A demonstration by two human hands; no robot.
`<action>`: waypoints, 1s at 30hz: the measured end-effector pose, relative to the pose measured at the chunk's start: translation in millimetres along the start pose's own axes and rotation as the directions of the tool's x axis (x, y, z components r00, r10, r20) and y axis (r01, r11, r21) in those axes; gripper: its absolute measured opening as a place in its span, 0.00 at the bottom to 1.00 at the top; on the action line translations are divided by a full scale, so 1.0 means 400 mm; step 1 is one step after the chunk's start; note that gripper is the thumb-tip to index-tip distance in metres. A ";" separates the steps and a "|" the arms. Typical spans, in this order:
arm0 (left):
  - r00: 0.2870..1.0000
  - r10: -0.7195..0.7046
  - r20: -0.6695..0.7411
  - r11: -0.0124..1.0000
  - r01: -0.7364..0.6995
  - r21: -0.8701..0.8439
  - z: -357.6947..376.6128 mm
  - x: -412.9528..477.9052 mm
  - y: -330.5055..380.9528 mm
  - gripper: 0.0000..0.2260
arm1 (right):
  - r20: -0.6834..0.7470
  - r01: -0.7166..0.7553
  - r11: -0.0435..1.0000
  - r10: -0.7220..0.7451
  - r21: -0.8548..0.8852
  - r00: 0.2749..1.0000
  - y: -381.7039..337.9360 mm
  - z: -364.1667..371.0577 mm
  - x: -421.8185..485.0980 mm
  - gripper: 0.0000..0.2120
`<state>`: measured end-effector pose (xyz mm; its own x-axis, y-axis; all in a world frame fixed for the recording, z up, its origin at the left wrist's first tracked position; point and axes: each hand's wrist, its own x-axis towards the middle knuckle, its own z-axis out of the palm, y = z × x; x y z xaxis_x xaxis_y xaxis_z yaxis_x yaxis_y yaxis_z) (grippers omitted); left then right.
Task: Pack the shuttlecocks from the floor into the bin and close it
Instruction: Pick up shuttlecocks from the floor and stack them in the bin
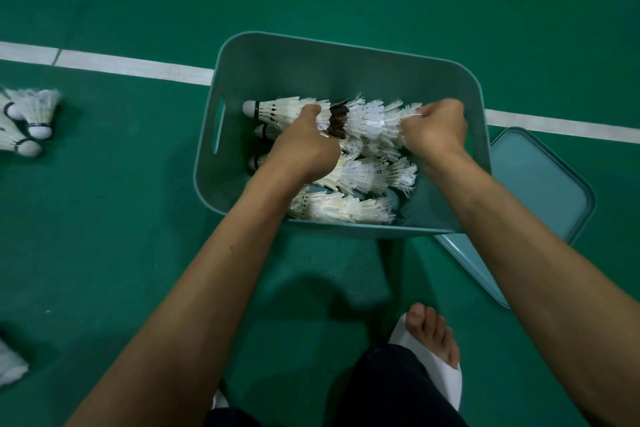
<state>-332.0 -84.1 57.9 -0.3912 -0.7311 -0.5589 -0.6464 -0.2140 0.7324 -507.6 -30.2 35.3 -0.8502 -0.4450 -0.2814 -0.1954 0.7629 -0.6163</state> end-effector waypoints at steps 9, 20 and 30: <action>1.000 0.013 0.022 1.000 -0.013 0.016 -0.018 0.021 -0.014 0.28 | 0.173 -0.129 0.981 0.104 0.142 0.979 -0.019 0.007 0.035 0.04; 0.995 0.095 -0.021 0.995 -0.095 0.020 -0.054 -0.011 -0.021 0.27 | -0.011 0.179 0.983 -0.179 -0.048 0.984 -0.015 -0.062 -0.084 0.07; 0.995 0.096 0.010 0.982 -0.096 0.161 -0.086 -0.069 -0.025 0.18 | 0.457 0.188 0.833 0.086 -0.521 0.885 -0.011 -0.046 -0.126 0.10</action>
<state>-292.4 -84.0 79.5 -0.4581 -0.7416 -0.4901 -0.7024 -0.0358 0.7108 -473.0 -2.5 65.6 -0.5461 -0.5431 -0.6379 -0.5772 0.7958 -0.1833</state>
